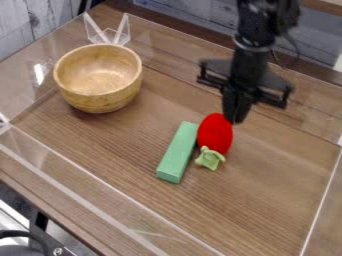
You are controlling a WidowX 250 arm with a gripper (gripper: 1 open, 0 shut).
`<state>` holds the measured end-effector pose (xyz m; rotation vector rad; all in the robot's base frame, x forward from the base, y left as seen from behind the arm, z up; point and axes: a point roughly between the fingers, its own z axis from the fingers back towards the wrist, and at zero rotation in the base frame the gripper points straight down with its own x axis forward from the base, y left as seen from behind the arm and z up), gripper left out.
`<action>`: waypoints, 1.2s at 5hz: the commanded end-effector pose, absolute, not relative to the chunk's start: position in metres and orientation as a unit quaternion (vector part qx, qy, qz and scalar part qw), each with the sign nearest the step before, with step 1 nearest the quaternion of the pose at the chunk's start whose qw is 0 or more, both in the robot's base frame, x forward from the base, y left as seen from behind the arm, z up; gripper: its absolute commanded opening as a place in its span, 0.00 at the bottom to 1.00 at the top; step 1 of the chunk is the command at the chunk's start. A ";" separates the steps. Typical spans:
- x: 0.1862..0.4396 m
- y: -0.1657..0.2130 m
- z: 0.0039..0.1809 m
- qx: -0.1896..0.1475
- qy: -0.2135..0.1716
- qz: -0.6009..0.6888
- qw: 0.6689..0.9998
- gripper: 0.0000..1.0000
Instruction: Move the red object to the left side of the table
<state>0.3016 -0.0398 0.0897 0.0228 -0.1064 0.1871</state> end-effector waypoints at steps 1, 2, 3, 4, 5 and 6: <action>0.312 -0.020 0.124 -0.001 -0.098 0.105 0.990 0.00; 0.310 -0.026 0.112 0.001 -0.089 0.094 0.992 1.00; 0.304 -0.030 0.100 0.004 -0.074 0.085 0.994 1.00; 0.302 -0.033 0.085 0.010 -0.063 0.083 0.995 1.00; 0.300 -0.036 0.070 0.016 -0.050 0.082 0.995 1.00; 0.301 -0.037 0.058 0.022 -0.041 0.084 0.995 1.00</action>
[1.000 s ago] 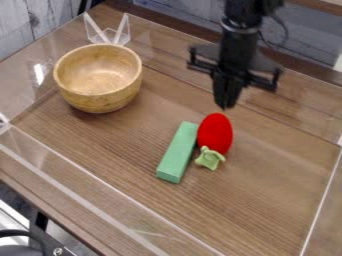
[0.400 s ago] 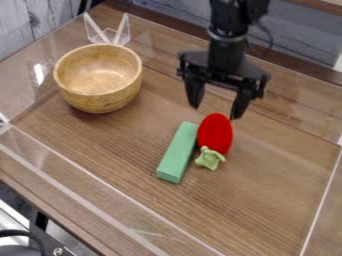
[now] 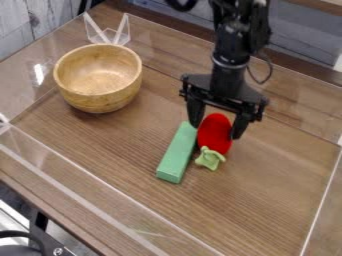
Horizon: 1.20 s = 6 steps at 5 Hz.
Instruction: Move the red object to the left side of the table
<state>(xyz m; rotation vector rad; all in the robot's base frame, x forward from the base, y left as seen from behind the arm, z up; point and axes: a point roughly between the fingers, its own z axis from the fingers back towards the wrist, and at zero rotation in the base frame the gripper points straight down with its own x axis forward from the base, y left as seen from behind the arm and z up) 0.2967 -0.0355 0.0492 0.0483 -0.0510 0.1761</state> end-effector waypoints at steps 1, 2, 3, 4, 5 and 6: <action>0.301 -0.036 0.056 0.023 -0.040 0.085 0.995 0.00; 0.303 -0.029 0.066 0.022 -0.048 0.086 0.995 0.00; 0.306 -0.021 0.086 0.015 -0.064 0.090 0.994 0.00; 0.311 -0.006 0.113 0.009 -0.088 0.105 0.991 0.00; 0.319 0.021 0.124 0.006 -0.098 0.134 0.986 0.00; 0.319 0.039 0.121 0.008 -0.095 0.141 0.985 0.00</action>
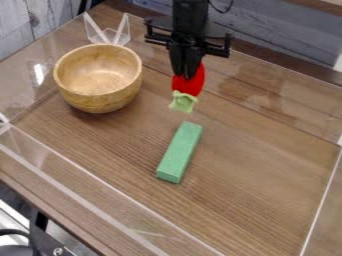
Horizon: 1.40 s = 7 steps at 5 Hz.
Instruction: Move the red object to the left side of the table
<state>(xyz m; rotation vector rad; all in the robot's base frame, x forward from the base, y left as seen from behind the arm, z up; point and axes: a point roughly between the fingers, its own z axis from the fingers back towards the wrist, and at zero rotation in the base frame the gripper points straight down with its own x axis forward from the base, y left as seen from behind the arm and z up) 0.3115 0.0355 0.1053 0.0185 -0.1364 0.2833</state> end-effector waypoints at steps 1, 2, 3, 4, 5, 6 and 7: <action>0.325 0.040 0.107 0.017 -0.096 0.132 0.986 0.00; 0.332 0.045 0.098 0.023 -0.095 0.134 0.986 0.00; 0.339 0.054 0.092 0.025 -0.094 0.140 0.985 0.00; 0.342 0.062 0.089 0.025 -0.091 0.145 0.985 0.00; 0.345 0.068 0.085 0.024 -0.088 0.150 0.985 0.00; 0.332 0.075 0.095 0.018 -0.090 0.143 0.985 0.00; 0.316 0.085 0.100 0.016 -0.089 0.135 0.987 0.00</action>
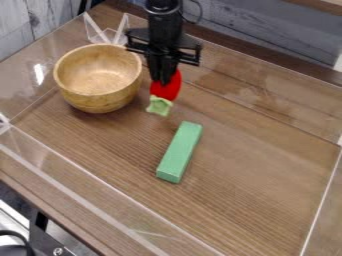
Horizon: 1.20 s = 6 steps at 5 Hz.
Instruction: Move the red object to the left side of the table
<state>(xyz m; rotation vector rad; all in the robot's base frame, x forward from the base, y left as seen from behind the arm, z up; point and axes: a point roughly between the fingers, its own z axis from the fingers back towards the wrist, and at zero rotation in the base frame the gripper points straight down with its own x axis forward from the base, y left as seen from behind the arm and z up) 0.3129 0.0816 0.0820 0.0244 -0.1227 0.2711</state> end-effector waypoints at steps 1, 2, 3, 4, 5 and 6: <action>0.298 0.094 0.096 0.019 -0.082 0.130 0.988 0.00; 0.283 0.101 0.089 0.024 -0.074 0.125 0.989 0.00; 0.273 0.105 0.082 0.026 -0.067 0.122 0.990 0.00; 0.266 0.108 0.075 0.026 -0.060 0.118 0.991 0.00; 0.261 0.111 0.067 0.027 -0.053 0.115 0.992 0.00; 0.257 0.113 0.060 0.027 -0.044 0.112 0.992 0.00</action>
